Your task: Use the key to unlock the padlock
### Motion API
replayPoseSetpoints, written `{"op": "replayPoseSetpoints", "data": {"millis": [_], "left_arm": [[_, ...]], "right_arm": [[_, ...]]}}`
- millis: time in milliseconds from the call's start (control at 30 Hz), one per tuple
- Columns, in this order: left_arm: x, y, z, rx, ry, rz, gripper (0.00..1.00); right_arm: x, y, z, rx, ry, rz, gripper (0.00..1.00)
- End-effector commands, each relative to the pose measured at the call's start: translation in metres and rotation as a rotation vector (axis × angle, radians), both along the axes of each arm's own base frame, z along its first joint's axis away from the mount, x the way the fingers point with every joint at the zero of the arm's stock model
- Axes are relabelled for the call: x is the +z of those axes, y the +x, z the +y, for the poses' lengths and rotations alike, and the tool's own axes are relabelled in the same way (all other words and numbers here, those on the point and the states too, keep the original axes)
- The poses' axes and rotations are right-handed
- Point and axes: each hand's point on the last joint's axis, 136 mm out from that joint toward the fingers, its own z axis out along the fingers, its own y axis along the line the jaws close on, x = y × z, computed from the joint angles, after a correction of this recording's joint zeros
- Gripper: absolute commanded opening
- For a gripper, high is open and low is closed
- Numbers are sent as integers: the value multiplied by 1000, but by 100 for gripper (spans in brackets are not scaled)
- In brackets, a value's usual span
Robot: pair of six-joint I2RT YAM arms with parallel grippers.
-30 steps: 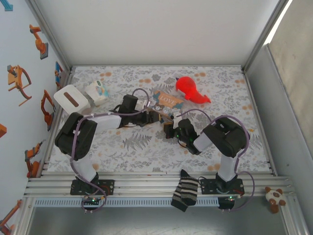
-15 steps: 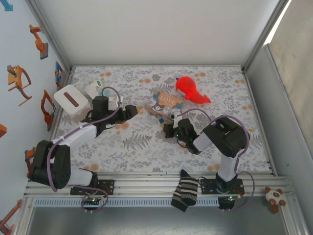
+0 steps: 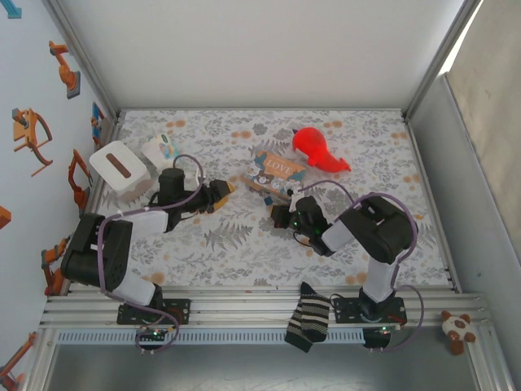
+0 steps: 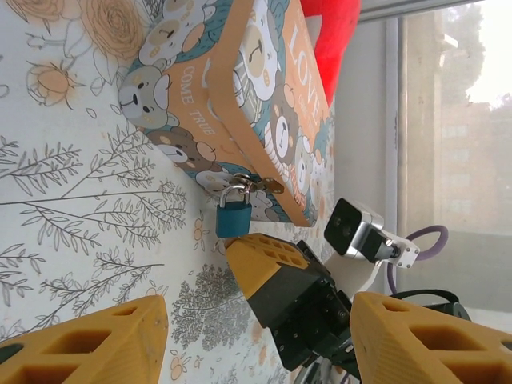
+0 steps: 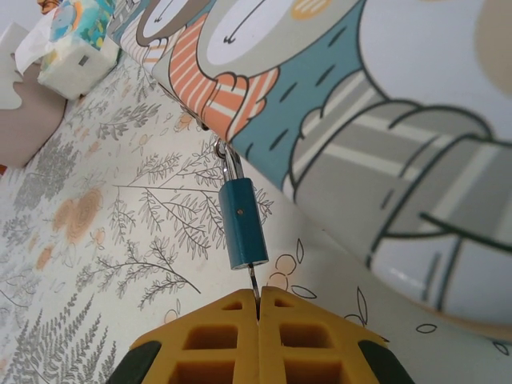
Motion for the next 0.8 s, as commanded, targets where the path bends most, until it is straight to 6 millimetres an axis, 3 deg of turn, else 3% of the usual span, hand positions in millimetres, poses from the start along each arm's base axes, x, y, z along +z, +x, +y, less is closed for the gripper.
{"op": "replayPoseSetpoints", "data": {"millis": [0,367,767], "left_arm": [[6,-1,-15,-37,-53,-15,60],[-12,1,-52,-74,-129,28,55],[-29,1,-70,-81,-151,67,52]], "right_arm": [[19,1,3,-26,62,-2,0],[32,-3,10,-32,113,31,0],[34,-6,18,-36,143,68,0]]}}
